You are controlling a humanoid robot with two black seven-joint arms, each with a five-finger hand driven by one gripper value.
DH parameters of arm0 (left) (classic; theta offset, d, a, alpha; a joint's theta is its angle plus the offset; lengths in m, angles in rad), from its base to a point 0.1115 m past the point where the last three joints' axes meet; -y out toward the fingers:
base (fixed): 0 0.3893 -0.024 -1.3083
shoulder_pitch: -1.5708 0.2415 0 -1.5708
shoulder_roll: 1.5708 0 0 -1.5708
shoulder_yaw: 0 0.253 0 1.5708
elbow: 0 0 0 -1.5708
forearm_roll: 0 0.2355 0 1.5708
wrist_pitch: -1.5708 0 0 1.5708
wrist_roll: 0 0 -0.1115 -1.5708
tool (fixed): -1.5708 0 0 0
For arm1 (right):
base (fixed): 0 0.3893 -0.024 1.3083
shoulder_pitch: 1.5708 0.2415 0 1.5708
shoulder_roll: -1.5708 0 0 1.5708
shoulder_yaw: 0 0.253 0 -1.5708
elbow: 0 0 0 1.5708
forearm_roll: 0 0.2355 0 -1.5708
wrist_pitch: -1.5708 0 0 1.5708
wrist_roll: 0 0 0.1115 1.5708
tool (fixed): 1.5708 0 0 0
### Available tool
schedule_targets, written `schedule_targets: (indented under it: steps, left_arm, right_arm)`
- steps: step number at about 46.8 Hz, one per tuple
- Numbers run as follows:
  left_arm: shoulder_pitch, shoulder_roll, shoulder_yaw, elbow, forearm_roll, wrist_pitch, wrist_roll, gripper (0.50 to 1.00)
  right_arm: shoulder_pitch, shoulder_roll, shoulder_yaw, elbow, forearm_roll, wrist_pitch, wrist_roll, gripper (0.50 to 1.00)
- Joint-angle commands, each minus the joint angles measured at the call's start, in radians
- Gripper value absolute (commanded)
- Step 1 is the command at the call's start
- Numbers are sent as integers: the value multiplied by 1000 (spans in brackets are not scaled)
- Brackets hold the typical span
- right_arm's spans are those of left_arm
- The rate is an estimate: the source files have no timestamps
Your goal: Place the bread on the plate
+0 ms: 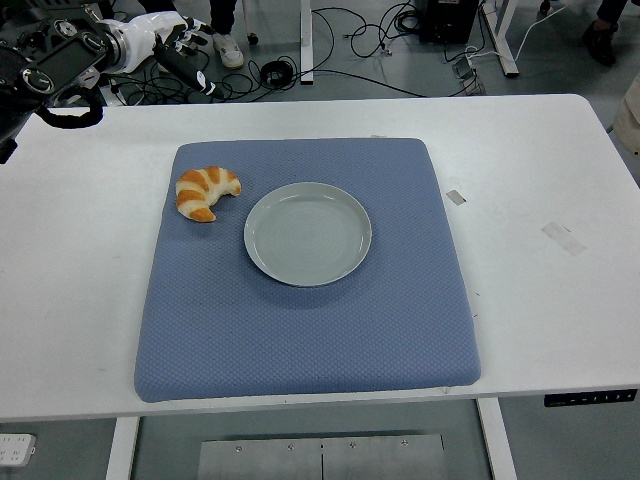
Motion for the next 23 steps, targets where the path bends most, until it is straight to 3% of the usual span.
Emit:
schedule_targets:
  steps: [1, 10, 23]
  left_arm:
    - [-2, 1, 7, 1, 14, -45, 3, 948]
    - [-6, 12, 7, 1, 60, -131, 3, 946]
    - [8, 15, 8, -10, 185, -182, 0, 945]
  right_arm:
    - [0, 0, 0, 0, 0, 0, 0, 1000]
    - [3, 0, 0, 0, 0, 0, 0, 1000]
    - [5, 0, 0, 0, 0, 0, -1, 1000]
